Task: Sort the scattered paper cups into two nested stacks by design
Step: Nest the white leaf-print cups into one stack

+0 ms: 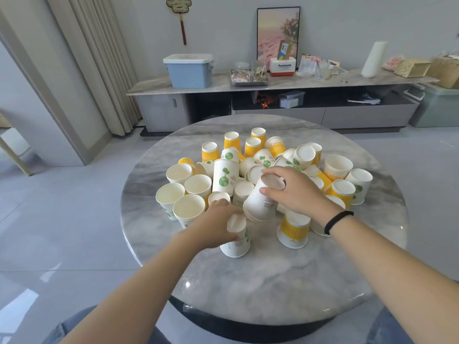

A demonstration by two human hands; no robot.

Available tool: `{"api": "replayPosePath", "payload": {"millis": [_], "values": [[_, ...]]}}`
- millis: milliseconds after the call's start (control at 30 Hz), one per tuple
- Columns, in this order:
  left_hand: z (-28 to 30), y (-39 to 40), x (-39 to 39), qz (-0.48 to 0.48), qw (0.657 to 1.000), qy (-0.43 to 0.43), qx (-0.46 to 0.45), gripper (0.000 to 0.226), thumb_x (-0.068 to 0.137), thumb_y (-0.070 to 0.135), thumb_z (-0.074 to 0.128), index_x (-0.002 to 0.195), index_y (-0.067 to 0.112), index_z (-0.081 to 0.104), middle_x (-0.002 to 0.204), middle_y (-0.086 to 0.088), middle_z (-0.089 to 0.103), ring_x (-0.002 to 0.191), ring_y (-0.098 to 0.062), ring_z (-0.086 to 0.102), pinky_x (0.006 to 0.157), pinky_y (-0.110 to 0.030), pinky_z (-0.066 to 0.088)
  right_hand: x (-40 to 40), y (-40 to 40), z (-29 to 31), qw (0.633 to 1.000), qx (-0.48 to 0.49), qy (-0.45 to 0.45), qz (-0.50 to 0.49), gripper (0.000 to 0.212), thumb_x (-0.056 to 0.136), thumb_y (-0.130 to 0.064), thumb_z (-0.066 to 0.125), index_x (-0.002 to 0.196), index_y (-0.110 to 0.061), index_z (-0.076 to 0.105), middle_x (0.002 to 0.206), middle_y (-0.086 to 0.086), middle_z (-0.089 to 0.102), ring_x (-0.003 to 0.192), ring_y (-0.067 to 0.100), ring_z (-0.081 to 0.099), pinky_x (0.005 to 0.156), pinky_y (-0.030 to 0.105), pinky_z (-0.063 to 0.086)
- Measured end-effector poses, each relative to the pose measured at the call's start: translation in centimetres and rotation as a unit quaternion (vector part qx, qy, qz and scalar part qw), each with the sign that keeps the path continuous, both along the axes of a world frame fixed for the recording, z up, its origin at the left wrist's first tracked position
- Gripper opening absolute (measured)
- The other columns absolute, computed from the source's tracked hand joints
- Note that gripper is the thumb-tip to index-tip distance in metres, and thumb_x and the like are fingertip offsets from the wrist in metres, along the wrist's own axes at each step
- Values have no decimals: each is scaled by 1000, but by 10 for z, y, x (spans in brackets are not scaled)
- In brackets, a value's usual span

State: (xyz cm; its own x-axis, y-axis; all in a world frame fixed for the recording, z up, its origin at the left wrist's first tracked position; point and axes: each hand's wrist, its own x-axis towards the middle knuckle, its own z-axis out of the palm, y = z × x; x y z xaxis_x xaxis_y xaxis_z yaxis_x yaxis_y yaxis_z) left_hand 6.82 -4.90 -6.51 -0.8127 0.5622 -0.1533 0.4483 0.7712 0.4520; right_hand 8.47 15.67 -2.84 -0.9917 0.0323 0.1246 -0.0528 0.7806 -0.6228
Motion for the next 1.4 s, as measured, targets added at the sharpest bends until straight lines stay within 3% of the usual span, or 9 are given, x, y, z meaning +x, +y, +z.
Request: {"api": "replayPosePath", "payload": {"millis": [267, 333, 467, 567, 667, 1033, 1167, 1300, 1400], "values": [[-1, -9, -8, 128, 973, 16, 194, 41, 79, 3, 61, 117, 19, 59, 118, -2, 55, 91, -8, 57, 72, -20, 50, 8, -12, 5, 997, -1, 78, 0, 44, 76, -38, 68, 118, -34, 59, 118, -5, 58, 113, 15, 51, 92, 31, 43], [-2, -15, -16, 168, 971, 68, 156, 39, 82, 4, 56, 117, 19, 59, 119, -1, 55, 94, -11, 56, 69, -18, 43, 6, -21, 2, 996, 8, 83, 30, 45, 76, -39, 68, 120, -35, 57, 121, -6, 57, 116, 13, 49, 94, 30, 41], [-8, -16, -27, 184, 971, 148, 25, 40, 84, 27, 61, 123, 19, 55, 126, -2, 53, 120, -24, 41, 94, -35, 39, 1, -35, -13, 993, 88, 26, 69, 51, 78, -42, 65, 126, -36, 51, 122, -5, 55, 117, 16, 47, 86, 25, 37], [-11, -8, -33, 157, 967, 192, -56, 49, 82, 49, 58, 122, 22, 54, 122, 1, 56, 119, -24, 42, 96, -33, 28, 0, -39, -31, 982, 169, -19, 87, 58, 80, -42, 63, 133, -27, 44, 128, -2, 53, 122, 20, 44, 92, 31, 40], [-14, 0, -36, 151, 960, 222, -83, 52, 79, 54, 58, 120, 21, 54, 117, 0, 57, 115, -24, 43, 97, -34, 24, -2, -38, -38, 983, 159, -48, 83, 67, 78, -41, 66, 136, -22, 39, 132, 2, 51, 123, 23, 43, 92, 38, 43], [-4, 1, -30, 157, 980, 124, -17, 53, 71, 41, 69, 118, 26, 52, 101, 3, 41, 109, -20, 50, 101, -31, 22, -8, -36, -30, 986, 96, -85, 109, 72, 76, -57, 63, 135, -21, 42, 135, 3, 48, 127, 21, 39, 102, 34, 37], [9, -6, -29, 161, 982, 91, 48, 54, 65, 41, 75, 113, 30, 53, 111, 6, 55, 109, -17, 52, 93, -31, 25, -15, -26, -24, 990, 48, -98, 90, 56, 85, -54, 51, 128, -18, 54, 131, 3, 55, 122, 19, 48, 100, 33, 41], [26, -16, -22, 162, 975, 81, 133, 54, 66, 32, 77, 116, 28, 57, 119, 6, 59, 112, -16, 53, 97, -33, 38, -11, -17, -22, 979, 45, -159, 117, 57, 87, -50, 51, 133, -17, 47, 128, 3, 55, 115, 19, 52, 94, 31, 43], [36, -21, -17, 171, 965, 53, 192, 53, 68, 28, 79, 118, 30, 59, 121, 10, 57, 103, -7, 53, 74, -14, 41, -4, -20, -24, 973, 51, -171, 146, 69, 77, -54, 62, 135, -25, 40, 133, 0, 48, 119, 19, 48, 98, 33, 42]]}}
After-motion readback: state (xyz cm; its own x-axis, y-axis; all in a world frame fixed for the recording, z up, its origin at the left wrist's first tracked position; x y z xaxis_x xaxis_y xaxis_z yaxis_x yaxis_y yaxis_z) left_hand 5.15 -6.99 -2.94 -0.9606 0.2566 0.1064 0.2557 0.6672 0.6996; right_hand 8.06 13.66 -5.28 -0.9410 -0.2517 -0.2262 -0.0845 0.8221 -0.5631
